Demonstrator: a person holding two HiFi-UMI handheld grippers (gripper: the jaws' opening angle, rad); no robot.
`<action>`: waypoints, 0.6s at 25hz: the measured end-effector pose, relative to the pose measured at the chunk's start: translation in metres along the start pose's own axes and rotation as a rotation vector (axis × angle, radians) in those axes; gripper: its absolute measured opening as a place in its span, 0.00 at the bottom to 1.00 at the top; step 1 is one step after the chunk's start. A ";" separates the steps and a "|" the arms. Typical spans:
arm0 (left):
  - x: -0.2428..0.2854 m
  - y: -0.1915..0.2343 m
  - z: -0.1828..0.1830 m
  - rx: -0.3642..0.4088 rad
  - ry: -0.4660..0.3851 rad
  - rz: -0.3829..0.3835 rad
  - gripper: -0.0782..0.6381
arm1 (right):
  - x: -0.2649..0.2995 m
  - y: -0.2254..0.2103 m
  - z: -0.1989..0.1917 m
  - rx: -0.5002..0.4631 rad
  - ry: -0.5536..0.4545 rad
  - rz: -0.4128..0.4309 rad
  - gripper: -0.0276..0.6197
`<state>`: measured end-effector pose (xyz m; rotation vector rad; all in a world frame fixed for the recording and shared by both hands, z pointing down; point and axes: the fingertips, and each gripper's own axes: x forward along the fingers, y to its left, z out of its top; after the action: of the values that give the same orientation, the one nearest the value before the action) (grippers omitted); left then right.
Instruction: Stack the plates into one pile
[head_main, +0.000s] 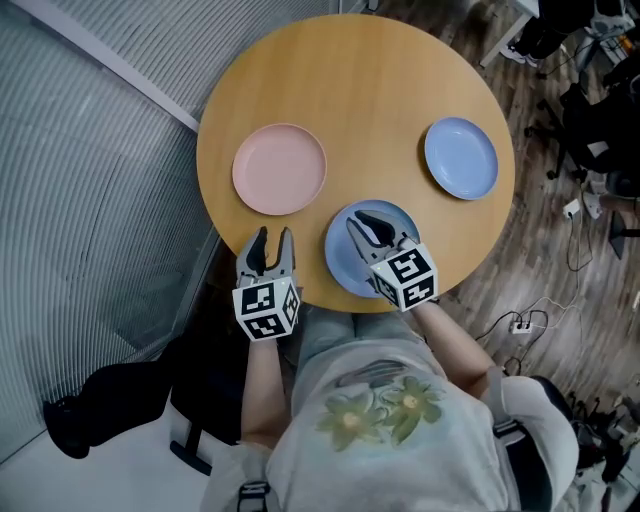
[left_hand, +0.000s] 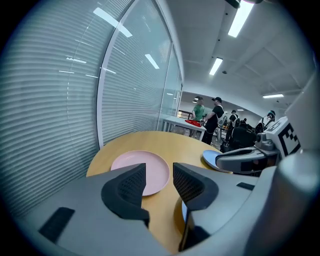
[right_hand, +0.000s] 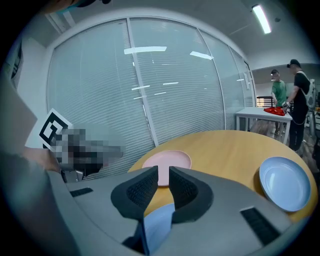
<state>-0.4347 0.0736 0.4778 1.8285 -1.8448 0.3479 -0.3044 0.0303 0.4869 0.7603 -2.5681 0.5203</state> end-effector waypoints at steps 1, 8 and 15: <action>0.007 0.008 0.001 -0.006 0.004 0.004 0.34 | 0.008 -0.003 0.002 0.002 0.004 -0.008 0.12; 0.040 0.058 0.007 -0.018 0.044 0.035 0.42 | 0.058 -0.010 0.011 0.032 0.040 -0.004 0.27; 0.076 0.102 0.000 -0.051 0.109 0.066 0.46 | 0.107 -0.031 0.011 0.074 0.104 -0.031 0.33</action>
<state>-0.5316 0.0144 0.5349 1.6844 -1.8251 0.4124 -0.3712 -0.0449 0.5358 0.7764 -2.4496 0.6308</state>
